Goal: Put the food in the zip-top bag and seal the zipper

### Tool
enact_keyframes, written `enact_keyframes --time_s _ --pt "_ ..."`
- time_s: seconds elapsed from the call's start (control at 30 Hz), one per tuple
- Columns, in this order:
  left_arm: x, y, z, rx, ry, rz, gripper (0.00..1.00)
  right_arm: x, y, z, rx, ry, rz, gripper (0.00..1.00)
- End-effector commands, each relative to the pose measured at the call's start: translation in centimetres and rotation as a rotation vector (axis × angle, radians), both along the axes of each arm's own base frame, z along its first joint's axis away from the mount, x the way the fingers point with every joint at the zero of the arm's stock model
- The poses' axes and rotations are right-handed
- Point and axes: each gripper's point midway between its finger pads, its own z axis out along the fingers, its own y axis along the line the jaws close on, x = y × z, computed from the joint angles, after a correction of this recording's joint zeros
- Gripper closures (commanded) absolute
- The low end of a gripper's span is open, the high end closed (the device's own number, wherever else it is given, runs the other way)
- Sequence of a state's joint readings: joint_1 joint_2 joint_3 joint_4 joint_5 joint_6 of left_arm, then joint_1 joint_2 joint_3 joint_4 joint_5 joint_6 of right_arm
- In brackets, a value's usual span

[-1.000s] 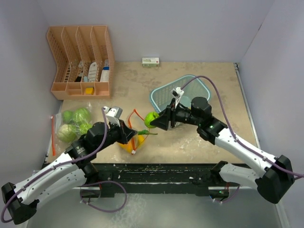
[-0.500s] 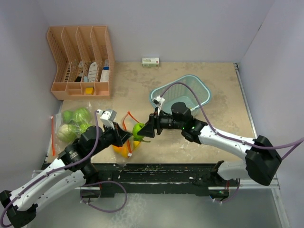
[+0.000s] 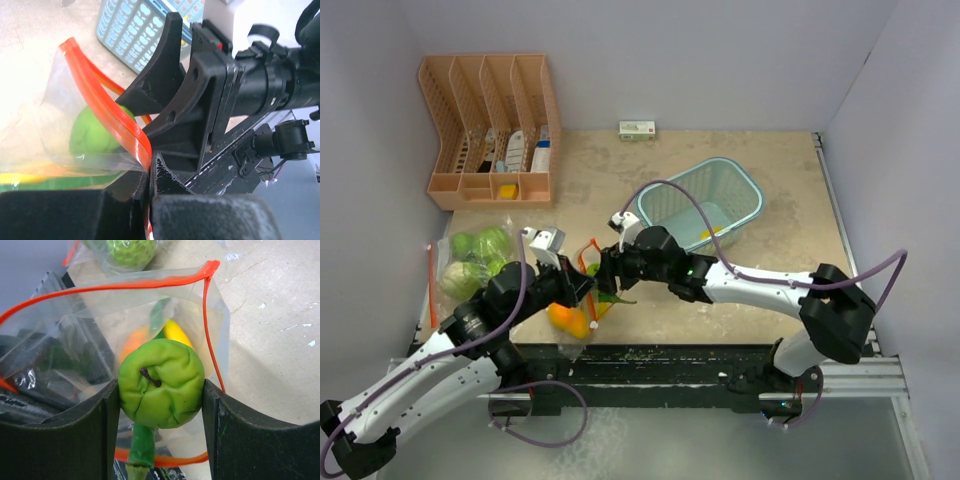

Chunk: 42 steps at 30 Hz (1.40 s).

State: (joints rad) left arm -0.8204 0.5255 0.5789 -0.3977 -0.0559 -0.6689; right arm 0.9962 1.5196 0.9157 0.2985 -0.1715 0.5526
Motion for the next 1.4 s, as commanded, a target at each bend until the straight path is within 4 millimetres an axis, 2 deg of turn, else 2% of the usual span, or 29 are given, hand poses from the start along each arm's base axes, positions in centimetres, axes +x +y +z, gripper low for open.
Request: enact_keyframes --time_s 0.0,0.17,0.2,0.37,0.47,0.5,0.57,0.73,0.87,0.93,0.97,1.03,1.07,1.17,1.23,1.37 --pt "0.4 -0.6 4.2 -0.053 -0.080 -0.017 1.00 0.9 0.9 3.9 0.023 -0.112 -0.055 0.43" --pt "0.3 -0.6 3.3 -0.046 -0.060 -0.018 1.00 0.7 -0.7 6.5 0.032 -0.160 -0.072 0.03" --pt "0.3 -0.6 3.1 -0.047 -0.056 -0.014 1.00 0.5 -1.1 7.1 0.032 -0.169 -0.070 0.00" --pt "0.1 -0.2 2.4 -0.059 -0.046 0.000 1.00 0.2 -3.6 9.4 0.030 -0.196 -0.127 0.01" --pt "0.0 0.0 2.7 -0.062 -0.049 0.002 1.00 0.4 -4.9 7.2 -0.045 -0.116 -0.194 0.00" --pt "-0.1 0.0 2.8 -0.061 -0.050 0.002 1.00 0.8 -5.1 7.2 -0.064 -0.106 -0.217 0.02" --pt "-0.1 0.1 3.0 -0.059 -0.054 0.002 1.00 0.8 -5.0 6.0 -0.102 -0.075 -0.221 0.09" --pt "-0.2 0.3 3.7 -0.062 -0.062 0.002 1.00 0.3 -3.3 3.5 -0.116 -0.002 -0.170 0.31" --pt "-0.4 0.5 4.1 -0.069 -0.066 0.003 1.00 0.7 -2.8 1.5 -0.152 0.028 -0.178 0.59" --pt "-0.5 0.7 4.2 -0.070 -0.068 0.006 1.00 0.6 -2.4 0.5 -0.164 0.044 -0.163 0.62" --pt "-0.6 0.8 4.3 -0.071 -0.070 0.007 1.00 0.5 -2.3 0.2 -0.168 0.051 -0.157 0.68" --pt "-0.7 1.1 4.4 -0.069 -0.072 0.015 1.00 0.6 -2.2 0.3 -0.179 0.050 -0.153 0.95" --pt "-0.7 1.3 4.3 -0.065 -0.072 0.021 1.00 0.9 -2.4 0.8 -0.186 0.037 -0.164 1.00" --pt "-0.7 2.2 4.0 -0.040 -0.069 0.050 1.00 1.8 -3.6 4.3 -0.213 -0.054 -0.183 1.00" --pt "-0.6 3.1 3.3 -0.008 -0.050 0.090 1.00 2.5 -4.2 8.9 -0.204 -0.135 -0.201 1.00" --pt "-0.3 6.2 1.4 0.077 0.048 0.255 1.00 2.8 -6.0 16.7 -0.207 -0.278 -0.183 1.00"
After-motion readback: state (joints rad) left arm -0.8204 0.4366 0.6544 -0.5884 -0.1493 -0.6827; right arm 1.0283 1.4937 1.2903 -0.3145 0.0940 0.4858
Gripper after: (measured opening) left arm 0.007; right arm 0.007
